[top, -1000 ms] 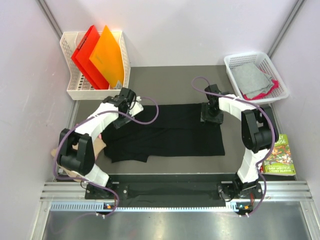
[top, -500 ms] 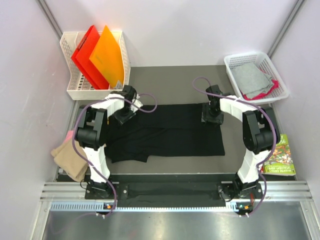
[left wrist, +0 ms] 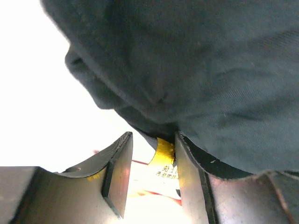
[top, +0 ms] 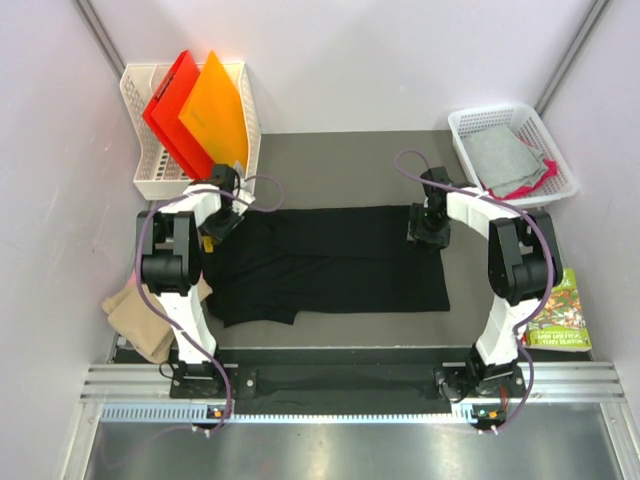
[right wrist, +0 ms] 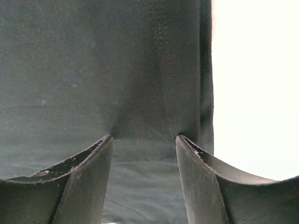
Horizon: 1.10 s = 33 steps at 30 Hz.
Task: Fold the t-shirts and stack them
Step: Fold the flattened tshirt in 1/3 of the way
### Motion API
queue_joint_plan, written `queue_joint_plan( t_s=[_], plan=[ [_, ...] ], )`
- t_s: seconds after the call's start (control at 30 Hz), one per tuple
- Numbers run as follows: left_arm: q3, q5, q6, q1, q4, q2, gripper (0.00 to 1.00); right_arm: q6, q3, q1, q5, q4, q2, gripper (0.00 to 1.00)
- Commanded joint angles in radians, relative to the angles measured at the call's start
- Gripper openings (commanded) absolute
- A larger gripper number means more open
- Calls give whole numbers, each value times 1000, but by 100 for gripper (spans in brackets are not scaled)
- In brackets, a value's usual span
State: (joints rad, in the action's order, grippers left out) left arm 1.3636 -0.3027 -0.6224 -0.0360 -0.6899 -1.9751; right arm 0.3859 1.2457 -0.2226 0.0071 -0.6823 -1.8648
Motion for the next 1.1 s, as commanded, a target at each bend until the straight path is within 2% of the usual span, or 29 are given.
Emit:
queue_joint_plan(
  t_s=[0.0, 0.13, 0.33, 0.5, 0.6, 0.8, 1.07],
  plan=[
    [-6, 26, -8, -18, -17, 102, 47, -45, -5, 52, 71, 55, -88, 57],
    [40, 39, 21, -80, -69, 140, 47, -33, 21, 52, 47, 43, -82, 57],
    [141, 68, 55, -105, -158, 225, 49, -35, 38, 46, 42, 10, -31, 57],
    [82, 112, 52, -145, -128, 275, 50, -36, 54, 46, 21, -2, 16, 57],
    [32, 91, 65, -191, -114, 222, 50, -35, 70, 40, 11, -8, 18, 57],
    [92, 126, 113, -197, -129, 17, 49, -35, 69, 34, 4, -6, 1, 57],
    [147, 105, 105, -197, -138, -96, 49, -44, 77, 34, 1, -2, -39, 57]
  ],
)
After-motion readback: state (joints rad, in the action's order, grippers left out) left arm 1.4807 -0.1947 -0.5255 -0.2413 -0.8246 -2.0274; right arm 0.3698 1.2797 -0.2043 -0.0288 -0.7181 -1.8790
